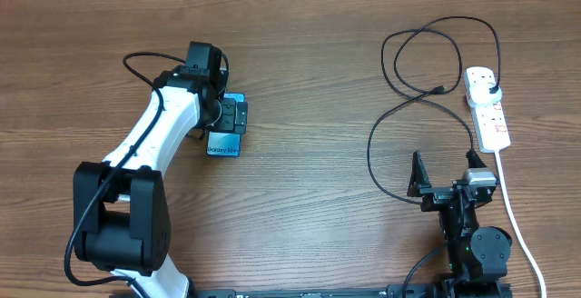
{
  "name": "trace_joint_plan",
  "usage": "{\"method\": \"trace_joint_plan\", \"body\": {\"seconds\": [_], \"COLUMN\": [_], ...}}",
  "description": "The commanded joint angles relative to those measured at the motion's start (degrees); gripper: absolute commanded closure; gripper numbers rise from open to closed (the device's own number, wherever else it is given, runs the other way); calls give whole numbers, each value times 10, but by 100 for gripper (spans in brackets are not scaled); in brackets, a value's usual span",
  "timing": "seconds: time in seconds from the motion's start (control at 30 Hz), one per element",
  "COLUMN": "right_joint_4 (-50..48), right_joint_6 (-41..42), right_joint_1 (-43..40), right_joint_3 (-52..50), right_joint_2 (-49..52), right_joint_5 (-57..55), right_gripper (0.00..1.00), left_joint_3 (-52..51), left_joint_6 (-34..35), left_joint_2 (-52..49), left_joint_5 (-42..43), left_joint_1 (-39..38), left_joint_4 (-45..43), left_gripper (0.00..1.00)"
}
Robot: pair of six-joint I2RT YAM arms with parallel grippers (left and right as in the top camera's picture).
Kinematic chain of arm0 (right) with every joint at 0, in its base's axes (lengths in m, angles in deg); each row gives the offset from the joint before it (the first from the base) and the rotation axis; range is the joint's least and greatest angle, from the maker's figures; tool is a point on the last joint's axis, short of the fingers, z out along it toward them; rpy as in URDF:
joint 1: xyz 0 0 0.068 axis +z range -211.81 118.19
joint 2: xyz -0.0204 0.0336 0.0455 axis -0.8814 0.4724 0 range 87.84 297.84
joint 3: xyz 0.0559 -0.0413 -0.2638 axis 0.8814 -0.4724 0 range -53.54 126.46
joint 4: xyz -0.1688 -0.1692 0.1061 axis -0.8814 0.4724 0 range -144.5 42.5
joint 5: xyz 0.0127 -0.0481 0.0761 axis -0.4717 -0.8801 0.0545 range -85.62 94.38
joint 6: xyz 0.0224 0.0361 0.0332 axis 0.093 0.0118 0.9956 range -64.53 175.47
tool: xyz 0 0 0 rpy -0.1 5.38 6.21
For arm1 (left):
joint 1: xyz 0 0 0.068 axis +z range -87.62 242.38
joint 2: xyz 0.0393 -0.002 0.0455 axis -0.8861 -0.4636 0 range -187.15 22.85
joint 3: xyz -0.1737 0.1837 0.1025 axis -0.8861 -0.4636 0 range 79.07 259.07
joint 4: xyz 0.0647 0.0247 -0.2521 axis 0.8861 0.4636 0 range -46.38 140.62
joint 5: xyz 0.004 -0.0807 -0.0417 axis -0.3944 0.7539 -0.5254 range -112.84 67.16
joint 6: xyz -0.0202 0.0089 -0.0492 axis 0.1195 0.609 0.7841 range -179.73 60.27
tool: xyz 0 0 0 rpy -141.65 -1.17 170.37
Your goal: Plug charger to phone and switch on socket
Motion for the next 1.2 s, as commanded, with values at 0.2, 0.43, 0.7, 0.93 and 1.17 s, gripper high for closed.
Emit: {"method": "trace_joint_plan", "body": {"seconds": [0.2,0.43,0.7,0.93,1.17], "right_joint_4": [-3,-3,-3,-3,-3], "right_joint_6": [-1,-1,-1,-1,-1], "right_joint_1": [-3,-3,-3,-3,-3], "right_joint_3": [-6,-6,-6,-6,-6], "right_joint_2": [-5,-5,-5,-5,-5], "right_joint_5": [0,0,0,0,0], "right_gripper": [0,0,0,0,0], "left_joint_3": [12,12,12,12,12], "left_joint_6": [-3,5,15,16,26], "left_joint_2": [-6,-33,-71,-108,-125], "left_joint_5": [15,22,23,28,25], "left_joint_1": [-2,-3,-3,-3,-3], "left_joint_4": [-23,-38,-48,-51,-59], "left_gripper": [0,0,1,0,0]}}
